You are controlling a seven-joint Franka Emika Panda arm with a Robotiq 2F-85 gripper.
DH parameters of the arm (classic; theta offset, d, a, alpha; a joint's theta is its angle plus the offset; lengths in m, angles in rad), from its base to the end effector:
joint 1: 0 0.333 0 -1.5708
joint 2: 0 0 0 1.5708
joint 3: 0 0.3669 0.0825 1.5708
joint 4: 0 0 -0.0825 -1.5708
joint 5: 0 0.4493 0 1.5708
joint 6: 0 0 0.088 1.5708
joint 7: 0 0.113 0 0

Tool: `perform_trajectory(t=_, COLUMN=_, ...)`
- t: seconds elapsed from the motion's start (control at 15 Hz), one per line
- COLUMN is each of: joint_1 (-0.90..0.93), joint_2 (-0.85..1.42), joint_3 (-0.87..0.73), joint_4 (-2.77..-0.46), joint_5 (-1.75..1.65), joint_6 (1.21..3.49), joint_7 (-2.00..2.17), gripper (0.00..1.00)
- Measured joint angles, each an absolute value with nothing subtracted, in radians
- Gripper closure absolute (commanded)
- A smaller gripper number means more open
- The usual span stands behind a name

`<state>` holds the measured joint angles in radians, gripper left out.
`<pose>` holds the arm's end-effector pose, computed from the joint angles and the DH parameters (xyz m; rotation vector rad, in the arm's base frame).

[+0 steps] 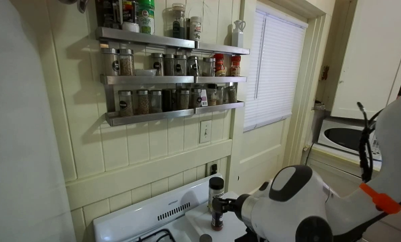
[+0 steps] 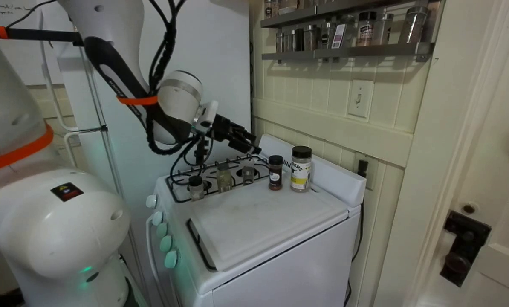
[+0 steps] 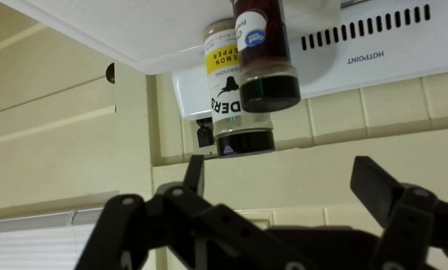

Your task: Remove one jar from the topmost shelf and put it on the stovetop.

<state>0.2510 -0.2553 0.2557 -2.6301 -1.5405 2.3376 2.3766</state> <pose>0.4103 0.2007 0.3377 2.4024 -0.8117 1.4909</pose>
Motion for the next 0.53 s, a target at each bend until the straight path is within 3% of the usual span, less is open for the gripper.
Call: perform_trajectory(t=0.53, joint_1=0.338, joint_2=-0.467, joint_3=-0.034, joint_4=-2.698, joint_5=-1.200, joint_6=2.690, joint_7=1.822, gripper=0.00)
